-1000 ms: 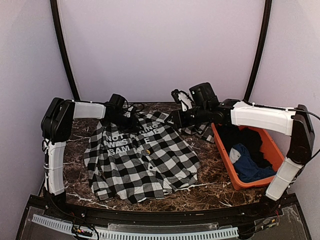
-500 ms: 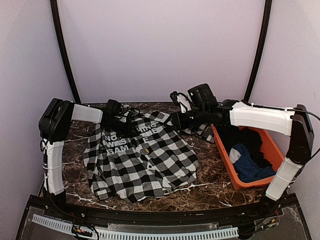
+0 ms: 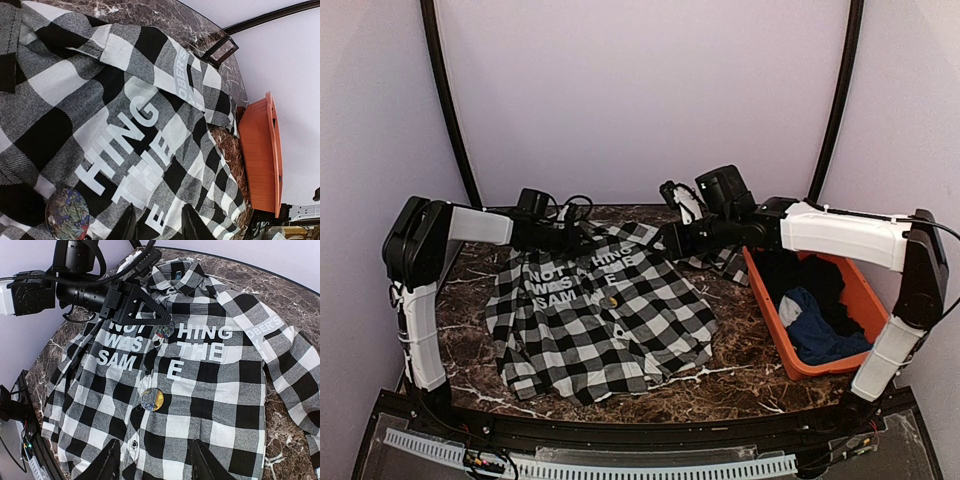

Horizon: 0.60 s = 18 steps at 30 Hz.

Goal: Pin the brooch onto the clothing
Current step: Reset both arms

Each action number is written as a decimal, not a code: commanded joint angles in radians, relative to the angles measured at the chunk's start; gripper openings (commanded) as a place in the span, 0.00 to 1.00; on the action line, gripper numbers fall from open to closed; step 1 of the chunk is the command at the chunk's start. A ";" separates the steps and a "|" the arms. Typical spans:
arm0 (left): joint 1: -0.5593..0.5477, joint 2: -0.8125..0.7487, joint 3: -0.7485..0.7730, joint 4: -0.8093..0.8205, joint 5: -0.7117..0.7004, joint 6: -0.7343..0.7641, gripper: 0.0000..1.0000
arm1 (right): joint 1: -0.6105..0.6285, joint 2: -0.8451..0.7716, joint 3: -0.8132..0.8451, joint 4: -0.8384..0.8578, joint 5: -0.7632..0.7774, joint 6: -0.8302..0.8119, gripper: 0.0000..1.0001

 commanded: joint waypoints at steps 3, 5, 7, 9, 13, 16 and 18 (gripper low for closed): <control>0.017 0.010 0.030 -0.084 -0.059 0.023 0.30 | 0.009 -0.038 0.010 -0.010 0.019 -0.008 0.47; 0.018 0.025 0.033 -0.118 -0.083 0.038 0.30 | 0.010 -0.045 0.007 -0.013 0.025 -0.010 0.47; 0.018 0.039 0.038 -0.155 -0.106 0.056 0.30 | 0.009 -0.048 0.007 -0.014 0.026 -0.012 0.47; 0.018 0.048 0.043 -0.187 -0.129 0.072 0.30 | 0.010 -0.047 0.010 -0.014 0.025 -0.011 0.47; 0.019 0.054 0.052 -0.242 -0.178 0.098 0.30 | 0.010 -0.042 0.017 -0.016 0.018 -0.010 0.47; 0.020 0.056 0.061 -0.275 -0.192 0.112 0.30 | 0.009 -0.040 0.024 -0.017 0.017 -0.008 0.47; 0.021 0.054 0.066 -0.280 -0.191 0.112 0.30 | 0.010 -0.040 0.028 -0.022 0.014 -0.008 0.47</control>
